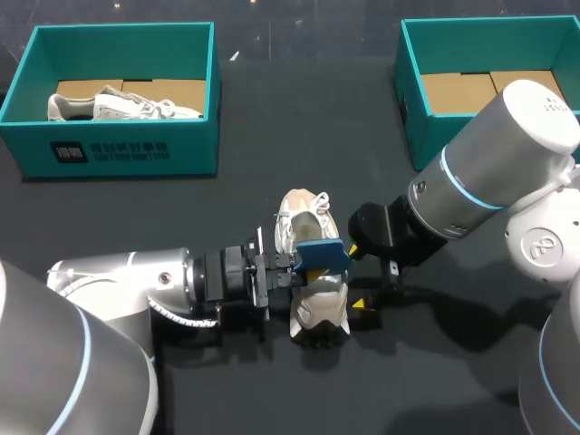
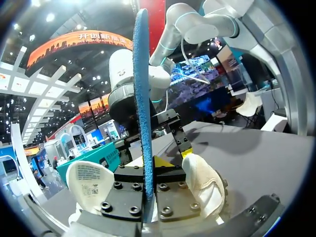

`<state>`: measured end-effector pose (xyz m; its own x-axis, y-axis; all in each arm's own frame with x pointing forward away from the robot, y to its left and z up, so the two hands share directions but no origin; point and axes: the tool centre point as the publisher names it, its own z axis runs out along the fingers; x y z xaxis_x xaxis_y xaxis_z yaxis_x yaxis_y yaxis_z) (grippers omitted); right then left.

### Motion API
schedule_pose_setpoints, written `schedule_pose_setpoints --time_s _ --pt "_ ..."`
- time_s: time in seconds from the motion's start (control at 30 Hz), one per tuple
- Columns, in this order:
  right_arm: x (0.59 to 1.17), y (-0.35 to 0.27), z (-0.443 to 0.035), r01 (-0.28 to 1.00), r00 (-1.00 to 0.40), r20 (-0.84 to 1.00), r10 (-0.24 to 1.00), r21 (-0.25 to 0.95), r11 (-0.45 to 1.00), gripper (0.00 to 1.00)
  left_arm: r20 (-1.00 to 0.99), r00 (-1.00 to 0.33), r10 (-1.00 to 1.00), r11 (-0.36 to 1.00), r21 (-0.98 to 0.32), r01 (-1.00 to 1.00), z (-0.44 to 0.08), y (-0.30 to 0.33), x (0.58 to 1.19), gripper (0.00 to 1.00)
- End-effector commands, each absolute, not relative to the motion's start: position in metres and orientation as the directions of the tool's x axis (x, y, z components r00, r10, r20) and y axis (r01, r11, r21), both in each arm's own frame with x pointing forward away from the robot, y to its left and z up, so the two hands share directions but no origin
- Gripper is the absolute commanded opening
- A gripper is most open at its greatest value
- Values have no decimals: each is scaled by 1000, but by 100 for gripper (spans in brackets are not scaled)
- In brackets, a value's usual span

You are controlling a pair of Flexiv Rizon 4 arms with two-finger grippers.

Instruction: Take the shoe out of the shoebox, open the shoe tongue, remove and reinsert the insole, then place the shoe into the shoebox

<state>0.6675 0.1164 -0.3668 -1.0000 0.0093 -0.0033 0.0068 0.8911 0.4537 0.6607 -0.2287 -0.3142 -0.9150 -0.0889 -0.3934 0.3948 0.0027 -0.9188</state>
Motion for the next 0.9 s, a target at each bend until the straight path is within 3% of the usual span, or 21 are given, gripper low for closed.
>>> schedule_pose_setpoints --time_s 0.03,0.9 --pt "666 117 -367 8 -1000 -6 11 452 892 100 -399 -913 -88 7 -917 400 -320 -230 663 0" --pt "666 117 -367 8 -1000 -6 11 452 892 100 -465 -883 -67 106 -883 457 -355 -225 684 0"
